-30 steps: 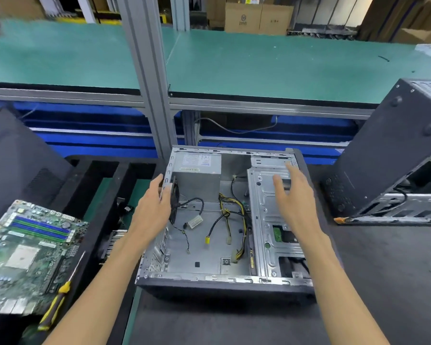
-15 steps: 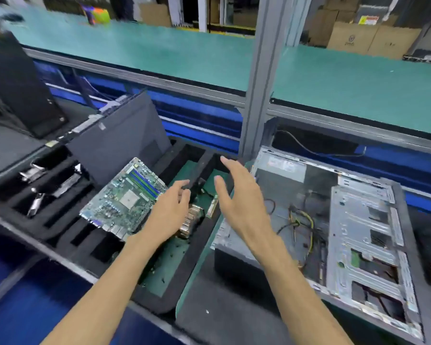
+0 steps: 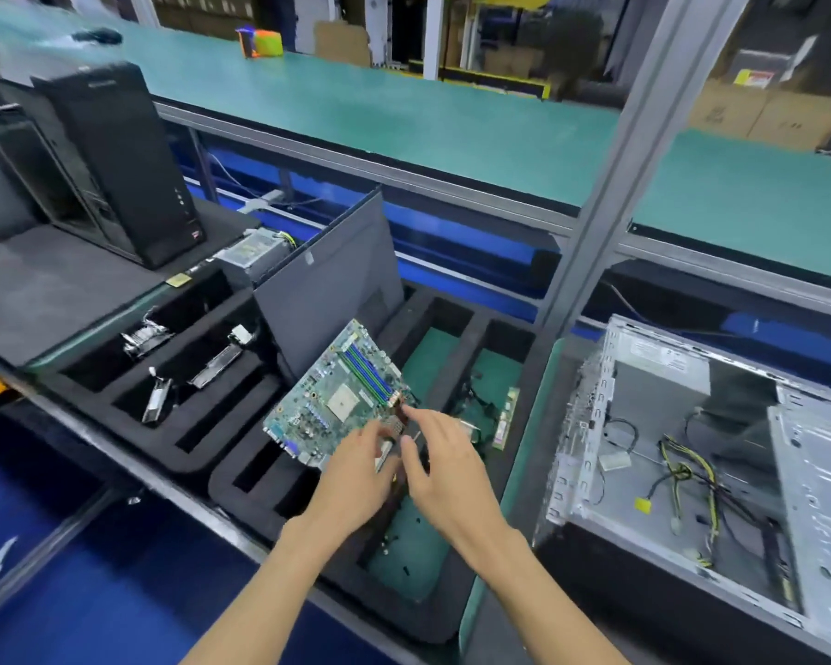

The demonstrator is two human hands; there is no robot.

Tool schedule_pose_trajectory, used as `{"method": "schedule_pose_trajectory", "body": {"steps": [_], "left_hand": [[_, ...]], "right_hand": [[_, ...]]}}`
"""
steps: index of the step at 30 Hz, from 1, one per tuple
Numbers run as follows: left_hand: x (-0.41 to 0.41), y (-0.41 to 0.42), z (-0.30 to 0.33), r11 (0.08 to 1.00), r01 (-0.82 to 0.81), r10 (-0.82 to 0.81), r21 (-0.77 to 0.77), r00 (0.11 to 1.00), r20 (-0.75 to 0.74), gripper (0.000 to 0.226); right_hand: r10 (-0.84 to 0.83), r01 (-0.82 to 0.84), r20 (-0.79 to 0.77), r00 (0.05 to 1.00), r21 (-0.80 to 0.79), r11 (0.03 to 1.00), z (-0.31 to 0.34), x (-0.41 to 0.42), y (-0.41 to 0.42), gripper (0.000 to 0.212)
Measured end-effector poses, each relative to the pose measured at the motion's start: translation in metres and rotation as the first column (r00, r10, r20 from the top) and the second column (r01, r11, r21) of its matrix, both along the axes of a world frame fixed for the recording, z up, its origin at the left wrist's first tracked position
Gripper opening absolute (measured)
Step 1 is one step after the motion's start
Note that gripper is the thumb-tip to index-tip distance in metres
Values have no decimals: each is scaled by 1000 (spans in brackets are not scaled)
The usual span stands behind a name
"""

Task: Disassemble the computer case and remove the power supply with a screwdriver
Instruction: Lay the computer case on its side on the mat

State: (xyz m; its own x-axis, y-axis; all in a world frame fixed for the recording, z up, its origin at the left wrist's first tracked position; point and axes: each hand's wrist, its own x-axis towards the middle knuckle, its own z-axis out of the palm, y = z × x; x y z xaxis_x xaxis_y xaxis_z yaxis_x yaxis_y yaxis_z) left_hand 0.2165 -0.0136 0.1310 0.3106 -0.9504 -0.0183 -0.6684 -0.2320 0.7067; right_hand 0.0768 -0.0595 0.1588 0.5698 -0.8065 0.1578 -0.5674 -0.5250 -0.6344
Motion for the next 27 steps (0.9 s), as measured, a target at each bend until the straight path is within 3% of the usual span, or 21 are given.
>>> {"method": "schedule_pose_trajectory", "body": {"steps": [7,12,17,21,24,27], "left_hand": [[20,-9,-45,988,55,-72,142,991,111,33],[20,-13,-76,980,76,-93,184,992,84,45],[20,-23,-79,975,93,-112,202,990,82,26],[2,-36,-42,998,5,7,65,983,-184,23],[-27,-49,4,991,-59,5,-116,908,-420,26],[-65,-63,51,968,-64,-98,-245,797,-596,25]], "right_hand": [[-127,141,-124,984,112,984,-60,13,21,39],[-176,197,-143,974,145,970,-76,15,23,40],[-218,233,-127,968,114,966,-74,2,18,38],[-251,249,-6,968,137,959,-49,-20,8,32],[-296,267,160,942,182,947,-23,-44,1,28],[-348,305,291,891,182,935,5,-71,-6,31]]}}
